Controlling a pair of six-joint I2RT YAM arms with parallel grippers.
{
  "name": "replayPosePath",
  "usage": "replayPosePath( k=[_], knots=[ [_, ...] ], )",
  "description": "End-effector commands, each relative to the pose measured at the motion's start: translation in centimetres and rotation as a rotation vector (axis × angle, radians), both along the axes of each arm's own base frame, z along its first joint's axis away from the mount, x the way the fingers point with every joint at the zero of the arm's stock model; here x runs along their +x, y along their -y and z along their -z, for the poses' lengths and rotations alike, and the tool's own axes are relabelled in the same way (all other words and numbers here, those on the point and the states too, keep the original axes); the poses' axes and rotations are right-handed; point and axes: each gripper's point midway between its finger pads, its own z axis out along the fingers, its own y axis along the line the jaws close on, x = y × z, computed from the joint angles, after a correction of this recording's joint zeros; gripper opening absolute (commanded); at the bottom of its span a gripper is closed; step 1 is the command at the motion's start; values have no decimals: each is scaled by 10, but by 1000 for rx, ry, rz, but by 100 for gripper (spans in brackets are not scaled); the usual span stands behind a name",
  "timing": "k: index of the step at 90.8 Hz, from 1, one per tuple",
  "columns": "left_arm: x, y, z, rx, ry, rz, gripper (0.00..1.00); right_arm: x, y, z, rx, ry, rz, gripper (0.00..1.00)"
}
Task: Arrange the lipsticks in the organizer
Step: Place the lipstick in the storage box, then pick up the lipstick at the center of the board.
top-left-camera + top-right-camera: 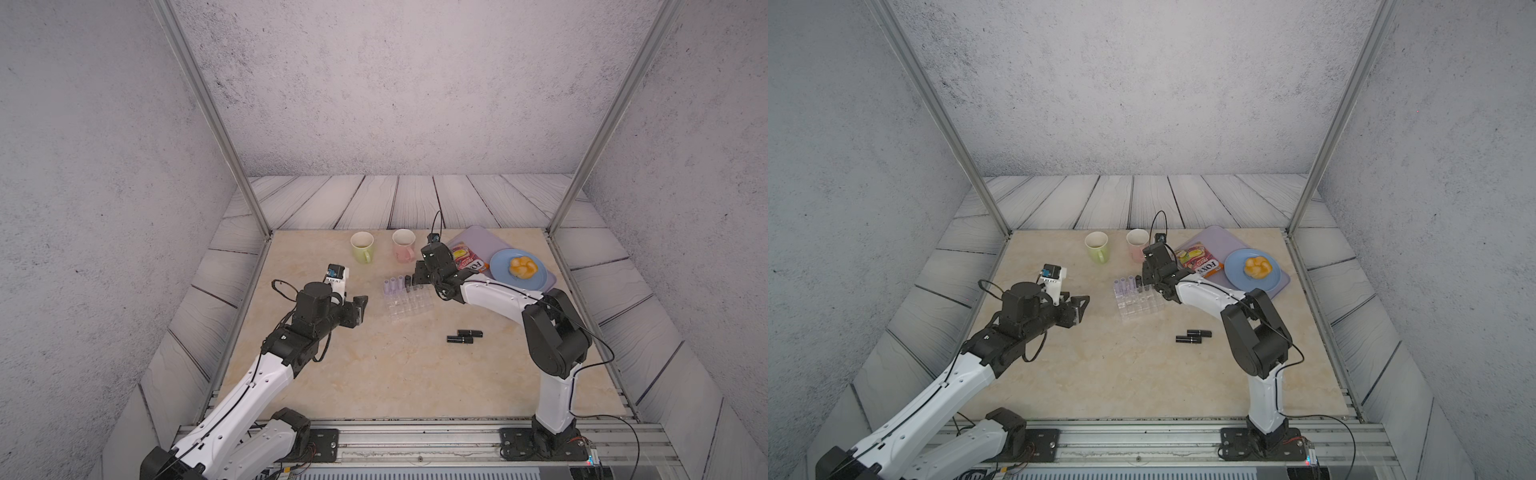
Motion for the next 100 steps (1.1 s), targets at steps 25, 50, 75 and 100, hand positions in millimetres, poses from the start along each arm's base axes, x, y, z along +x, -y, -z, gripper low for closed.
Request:
replayPosePath(
  k=[25,50,75,100],
  knots=[
    [3,-15,-2,-45,-39,-119,71,-91,63,-49,62,-125,76,50],
    [-15,17,12,-227,-174,-21,67,-194,116,4,-27,-390,26,55],
    [-38,57,49,-132,-279,83,68,-203,154,41,9,-539,115,56],
    [-47,73,65,-114,-316,120,67,-198,160,72,175,-659,328,58]
  ],
)
